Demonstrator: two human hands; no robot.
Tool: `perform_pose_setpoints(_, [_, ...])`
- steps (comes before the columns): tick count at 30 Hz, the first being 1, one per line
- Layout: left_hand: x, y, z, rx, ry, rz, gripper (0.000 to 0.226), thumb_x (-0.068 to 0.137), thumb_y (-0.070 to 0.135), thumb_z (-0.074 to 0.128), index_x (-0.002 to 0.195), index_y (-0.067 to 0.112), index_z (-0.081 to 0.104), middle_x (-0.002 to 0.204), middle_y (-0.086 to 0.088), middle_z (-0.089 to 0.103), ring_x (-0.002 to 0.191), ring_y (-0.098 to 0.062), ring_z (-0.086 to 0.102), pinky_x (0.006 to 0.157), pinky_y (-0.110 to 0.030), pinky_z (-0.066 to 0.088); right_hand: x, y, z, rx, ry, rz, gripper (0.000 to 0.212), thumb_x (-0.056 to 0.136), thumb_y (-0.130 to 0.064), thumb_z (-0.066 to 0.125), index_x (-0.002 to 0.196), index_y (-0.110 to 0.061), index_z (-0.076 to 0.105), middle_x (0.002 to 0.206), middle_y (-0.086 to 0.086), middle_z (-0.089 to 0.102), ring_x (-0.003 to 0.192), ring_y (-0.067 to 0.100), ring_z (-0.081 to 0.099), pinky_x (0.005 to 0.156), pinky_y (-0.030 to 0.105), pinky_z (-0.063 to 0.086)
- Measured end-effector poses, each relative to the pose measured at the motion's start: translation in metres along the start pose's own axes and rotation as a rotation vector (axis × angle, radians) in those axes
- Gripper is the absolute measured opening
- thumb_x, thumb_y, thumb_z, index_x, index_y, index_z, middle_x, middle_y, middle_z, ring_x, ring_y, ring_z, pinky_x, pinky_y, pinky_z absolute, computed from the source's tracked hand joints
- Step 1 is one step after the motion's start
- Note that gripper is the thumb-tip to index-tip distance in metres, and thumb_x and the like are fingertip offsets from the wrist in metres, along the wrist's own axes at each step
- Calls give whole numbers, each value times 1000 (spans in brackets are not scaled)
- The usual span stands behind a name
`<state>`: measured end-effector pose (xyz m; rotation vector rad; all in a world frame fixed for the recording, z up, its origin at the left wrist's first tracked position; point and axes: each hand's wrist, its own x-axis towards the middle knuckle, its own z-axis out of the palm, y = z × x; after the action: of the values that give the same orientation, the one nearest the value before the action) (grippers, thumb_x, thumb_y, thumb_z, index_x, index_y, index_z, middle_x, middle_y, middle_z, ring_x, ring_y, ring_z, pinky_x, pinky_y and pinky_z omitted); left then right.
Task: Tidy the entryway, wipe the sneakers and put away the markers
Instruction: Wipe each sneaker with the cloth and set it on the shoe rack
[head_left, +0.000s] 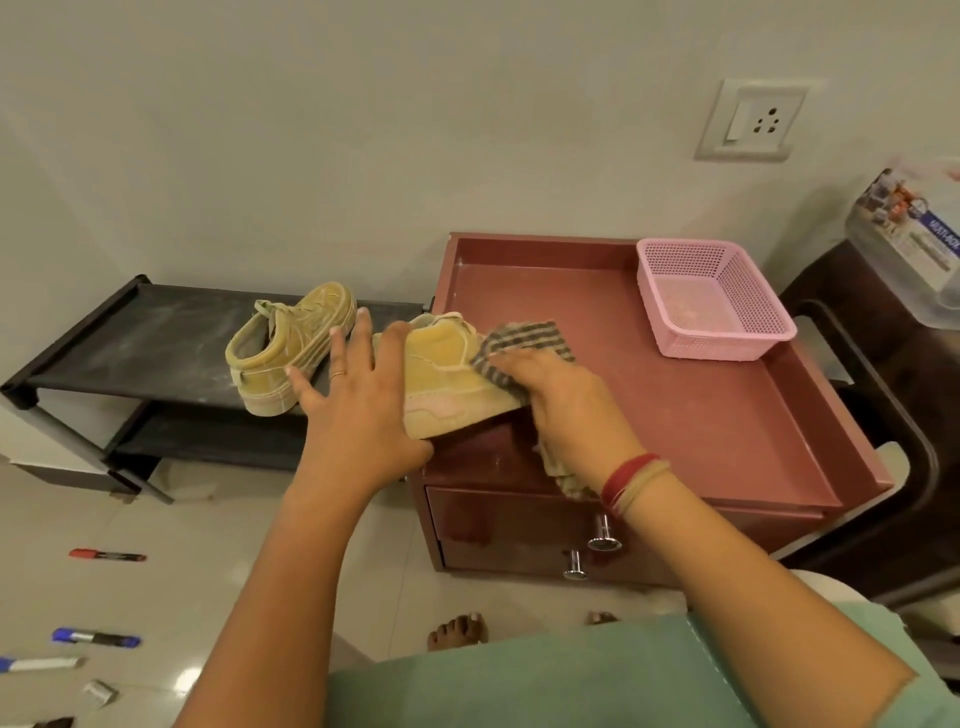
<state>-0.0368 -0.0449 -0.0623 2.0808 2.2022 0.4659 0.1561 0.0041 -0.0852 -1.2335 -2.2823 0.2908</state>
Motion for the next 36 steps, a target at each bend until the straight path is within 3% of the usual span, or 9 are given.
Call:
perform_pose_setpoints(3, [-1, -2, 1, -1, 27, 32, 99, 67, 31, 77, 142, 34, 12, 157, -6, 5, 146, -32, -7, 106, -70, -4, 5, 20, -7, -17, 3, 133, 38, 89, -13, 44, 120, -23, 62, 121, 3, 64, 111, 24, 59, 94, 29, 43])
perform_pose_setpoints(10, [-1, -7, -3, 38, 37, 55, 104, 62, 42, 82, 138, 43, 11, 150, -10, 26, 145, -37, 3, 105, -71, -4, -15, 18, -10, 79, -23, 34, 44, 86, -6, 42, 121, -22, 62, 123, 2, 63, 113, 19, 58, 97, 25, 41])
perform_pose_setpoints(13, [-2, -9, -2, -2, -11, 61, 111, 57, 41, 85, 136, 46, 8, 148, -7, 23, 146, -33, 0, 108, -67, -5, -6, 36, -5, 56, -26, 229, 41, 90, -4, 44, 120, -24, 62, 119, 5, 65, 108, 25, 61, 91, 27, 45])
perform_pose_setpoints(18, [-1, -8, 0, -92, -5, 92, 105, 59, 38, 82, 136, 46, 12, 147, -8, 21, 146, -32, -1, 110, -66, -4, -22, 12, 2, 139, -3, 32, 43, 87, 4, 46, 121, -17, 62, 125, 3, 62, 116, 20, 57, 104, 32, 41])
perform_pose_setpoints(20, [-1, -9, 0, -75, -1, 103, 104, 58, 38, 82, 136, 45, 13, 147, -8, 23, 146, -31, -2, 109, -65, -5, -17, 29, 0, 114, 18, 138, 47, 85, 5, 44, 120, -20, 63, 124, 3, 63, 115, 23, 57, 105, 36, 40])
perform_pose_setpoints(23, [-1, -10, 0, -54, 12, 129, 102, 58, 38, 82, 136, 43, 16, 147, -8, 23, 146, -31, -4, 109, -65, -5, -14, 41, -4, 122, 0, 298, 46, 86, 6, 44, 119, -19, 64, 124, 3, 63, 116, 23, 56, 103, 22, 36])
perform_pose_setpoints(26, [1, -12, -2, -103, 7, 136, 101, 57, 42, 80, 137, 42, 19, 148, -8, 23, 146, -30, -6, 109, -64, -7, -12, 24, -12, 444, -55, 268, 42, 87, 9, 47, 118, -15, 64, 118, -7, 62, 115, 8, 54, 96, 7, 35])
perform_pose_setpoints(32, [1, -19, 3, -109, 3, 168, 103, 56, 37, 83, 137, 43, 20, 150, -6, 22, 146, -29, -7, 111, -63, -7, -10, 52, -26, 455, 169, 440, 41, 87, 10, 45, 116, -13, 65, 113, -5, 63, 109, 15, 58, 99, 26, 44])
perform_pose_setpoints(36, [3, -22, 3, -105, 8, 176, 102, 55, 36, 85, 135, 44, 21, 148, -6, 23, 146, -29, -6, 111, -61, -7, -28, 34, -11, 273, -138, 120, 46, 84, 11, 47, 119, -15, 63, 120, -8, 59, 114, 3, 48, 100, 8, 30])
